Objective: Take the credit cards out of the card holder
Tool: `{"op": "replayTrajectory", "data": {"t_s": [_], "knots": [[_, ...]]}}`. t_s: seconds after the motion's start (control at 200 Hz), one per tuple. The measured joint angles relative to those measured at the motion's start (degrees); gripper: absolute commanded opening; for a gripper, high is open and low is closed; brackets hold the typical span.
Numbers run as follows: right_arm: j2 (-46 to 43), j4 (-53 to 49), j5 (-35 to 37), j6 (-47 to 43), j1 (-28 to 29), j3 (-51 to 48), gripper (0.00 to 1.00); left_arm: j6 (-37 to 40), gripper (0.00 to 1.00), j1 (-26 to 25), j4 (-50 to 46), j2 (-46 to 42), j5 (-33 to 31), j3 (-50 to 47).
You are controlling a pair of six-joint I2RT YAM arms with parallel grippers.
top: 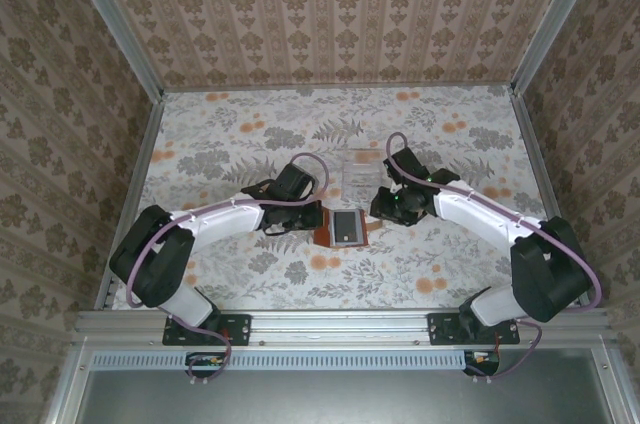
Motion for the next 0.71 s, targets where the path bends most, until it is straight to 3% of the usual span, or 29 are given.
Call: {"op": "replayTrajectory", "data": {"t_s": [0.32, 0.705], "knots": [[9.35, 6.38, -6.84, 0.68, 3.67, 1.92, 0.24, 0.28, 0.07, 0.00, -0.79, 0.17, 1.44, 0.42], [16.20, 8.68, -8.31, 0.87, 3.91, 3.50, 0.24, 2.23, 0.10, 0.00, -3.82, 2.10, 1.46, 2.49]]}}
